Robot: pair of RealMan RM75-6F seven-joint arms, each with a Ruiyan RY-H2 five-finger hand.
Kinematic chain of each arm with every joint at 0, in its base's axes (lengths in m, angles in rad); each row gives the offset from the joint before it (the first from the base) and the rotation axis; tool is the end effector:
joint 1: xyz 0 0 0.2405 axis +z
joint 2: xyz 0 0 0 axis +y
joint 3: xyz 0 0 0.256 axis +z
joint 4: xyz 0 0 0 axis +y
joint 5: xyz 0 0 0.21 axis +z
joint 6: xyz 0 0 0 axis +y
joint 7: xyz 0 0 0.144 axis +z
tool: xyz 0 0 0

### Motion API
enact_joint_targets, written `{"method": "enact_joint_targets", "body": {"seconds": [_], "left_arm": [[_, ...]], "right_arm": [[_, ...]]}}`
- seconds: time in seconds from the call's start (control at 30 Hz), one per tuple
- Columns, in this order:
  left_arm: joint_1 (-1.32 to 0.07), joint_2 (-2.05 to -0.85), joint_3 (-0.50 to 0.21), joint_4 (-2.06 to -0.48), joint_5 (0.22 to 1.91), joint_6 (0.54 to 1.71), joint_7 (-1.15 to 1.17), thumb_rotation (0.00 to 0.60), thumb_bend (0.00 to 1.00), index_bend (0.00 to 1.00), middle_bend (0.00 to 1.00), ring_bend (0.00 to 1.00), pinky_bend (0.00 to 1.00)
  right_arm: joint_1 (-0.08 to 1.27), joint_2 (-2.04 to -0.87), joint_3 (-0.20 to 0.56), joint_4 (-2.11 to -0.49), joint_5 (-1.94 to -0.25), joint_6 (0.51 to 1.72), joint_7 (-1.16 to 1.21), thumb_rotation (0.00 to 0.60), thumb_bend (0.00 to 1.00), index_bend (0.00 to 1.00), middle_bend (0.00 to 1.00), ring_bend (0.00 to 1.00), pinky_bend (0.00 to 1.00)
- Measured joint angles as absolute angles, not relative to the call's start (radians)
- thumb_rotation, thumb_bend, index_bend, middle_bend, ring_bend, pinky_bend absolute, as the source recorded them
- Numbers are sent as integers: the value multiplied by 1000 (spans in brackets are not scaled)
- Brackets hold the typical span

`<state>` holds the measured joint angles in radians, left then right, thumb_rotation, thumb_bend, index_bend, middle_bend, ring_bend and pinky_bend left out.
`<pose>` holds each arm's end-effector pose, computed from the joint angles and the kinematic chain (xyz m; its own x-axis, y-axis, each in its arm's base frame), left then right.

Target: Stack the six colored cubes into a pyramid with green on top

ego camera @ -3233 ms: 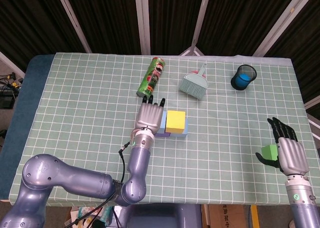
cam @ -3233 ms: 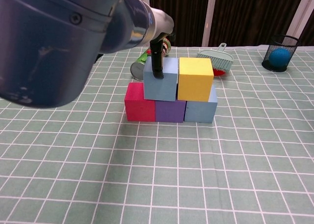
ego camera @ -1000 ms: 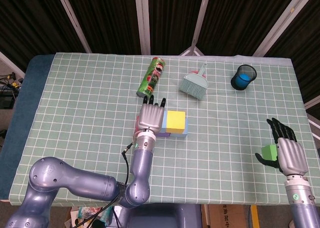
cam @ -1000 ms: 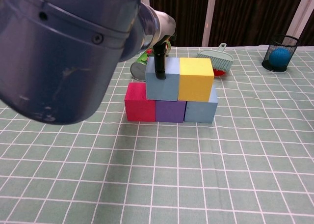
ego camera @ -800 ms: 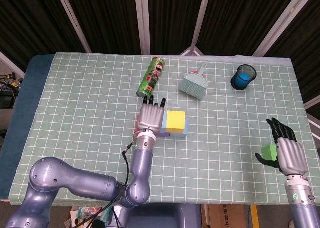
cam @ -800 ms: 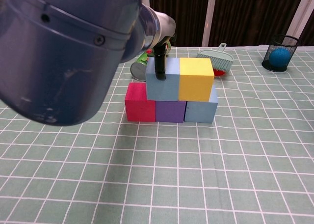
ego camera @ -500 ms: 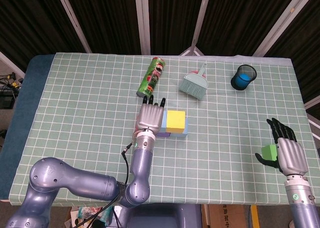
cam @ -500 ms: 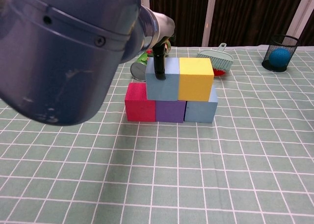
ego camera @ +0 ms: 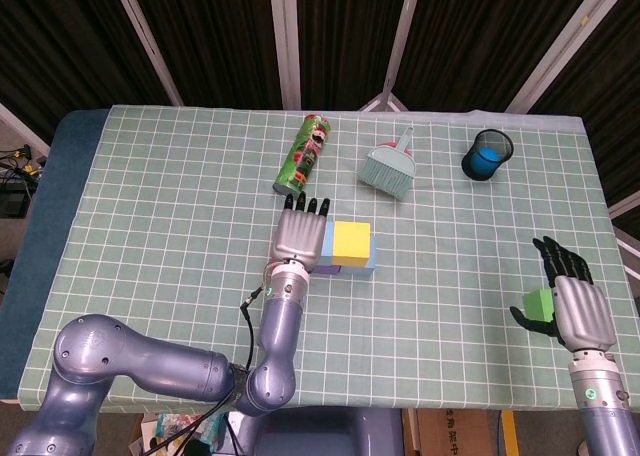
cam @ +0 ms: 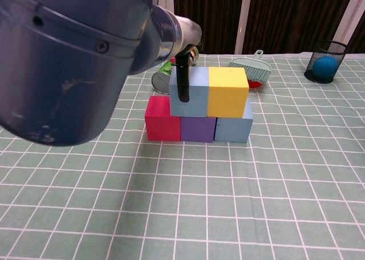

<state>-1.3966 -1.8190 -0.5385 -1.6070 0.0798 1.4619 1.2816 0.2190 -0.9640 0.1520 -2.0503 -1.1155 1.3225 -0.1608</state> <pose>0.0687 0.3484 -0.0417 0.6405 0.2616 0.7220 0.7676 -0.1910 -0.6118 -0.2480 -0.2203 0.1688 0.2067 -0.1116 0.9720 -0.9641 0.1459 0.2217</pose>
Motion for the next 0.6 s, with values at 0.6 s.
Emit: {"method": "enact_joint_targets", "body": {"seconds": [0.6], "left_arm": [[-1256, -1680, -492, -1832, 227, 1478, 1132, 600, 121, 0, 93, 23, 59]], "right_arm": [[221, -975, 148, -2034, -1110, 1324, -178, 600, 247, 0, 0, 0, 0]]}}
